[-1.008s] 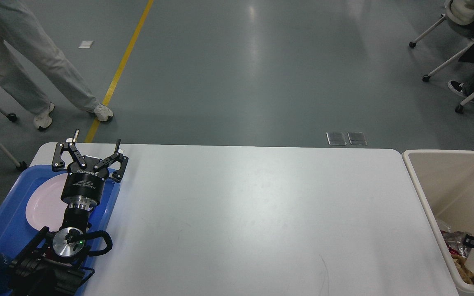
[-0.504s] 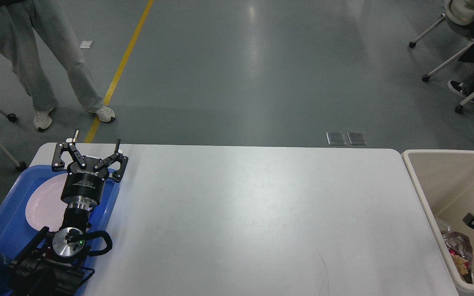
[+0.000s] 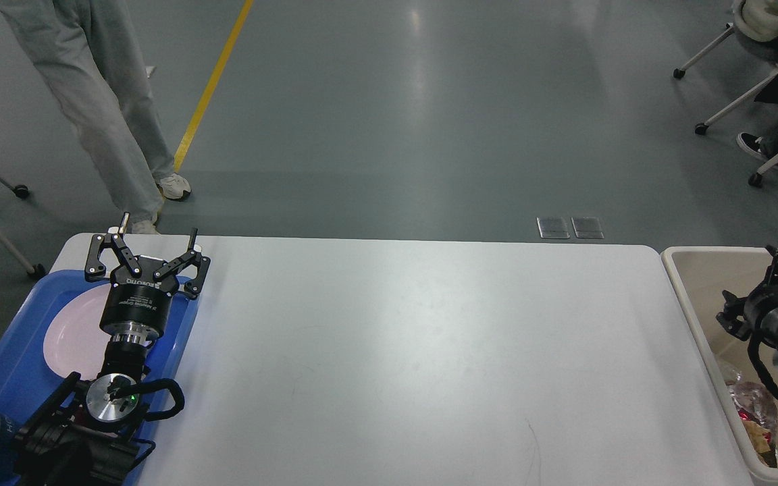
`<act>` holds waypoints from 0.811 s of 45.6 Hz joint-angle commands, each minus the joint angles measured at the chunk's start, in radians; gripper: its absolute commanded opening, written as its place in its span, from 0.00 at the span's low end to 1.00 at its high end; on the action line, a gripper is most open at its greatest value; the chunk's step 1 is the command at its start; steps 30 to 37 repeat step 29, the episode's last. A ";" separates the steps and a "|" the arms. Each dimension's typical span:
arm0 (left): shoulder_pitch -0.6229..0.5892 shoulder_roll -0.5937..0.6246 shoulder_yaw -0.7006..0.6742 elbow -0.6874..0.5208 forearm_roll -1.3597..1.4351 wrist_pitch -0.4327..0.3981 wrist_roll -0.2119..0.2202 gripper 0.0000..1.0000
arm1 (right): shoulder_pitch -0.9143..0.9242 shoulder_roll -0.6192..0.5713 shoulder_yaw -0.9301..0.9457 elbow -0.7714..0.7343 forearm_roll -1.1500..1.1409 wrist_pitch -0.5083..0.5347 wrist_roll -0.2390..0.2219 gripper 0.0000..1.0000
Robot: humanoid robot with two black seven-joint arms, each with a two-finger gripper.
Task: Tidy desktop
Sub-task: 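Raise the right gripper out of the bin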
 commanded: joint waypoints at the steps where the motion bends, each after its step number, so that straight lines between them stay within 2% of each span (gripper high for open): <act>1: 0.000 0.000 0.000 0.000 0.000 0.000 0.000 0.96 | -0.108 0.029 0.174 0.115 -0.096 0.204 0.000 1.00; 5: 0.000 0.001 0.000 0.000 0.000 0.000 0.000 0.96 | -0.143 0.116 0.300 0.132 -0.205 0.324 0.000 1.00; 9: 0.000 0.000 0.000 0.000 0.000 0.000 0.000 0.96 | -0.174 0.181 0.352 0.135 -0.275 0.364 0.000 1.00; 22: 0.000 0.001 0.000 0.000 0.000 0.000 0.000 0.96 | -0.180 0.199 0.357 0.128 -0.286 0.369 0.019 1.00; 37: 0.000 0.001 0.000 0.000 0.000 0.000 0.000 0.96 | -0.183 0.196 0.361 0.128 -0.286 0.369 0.019 1.00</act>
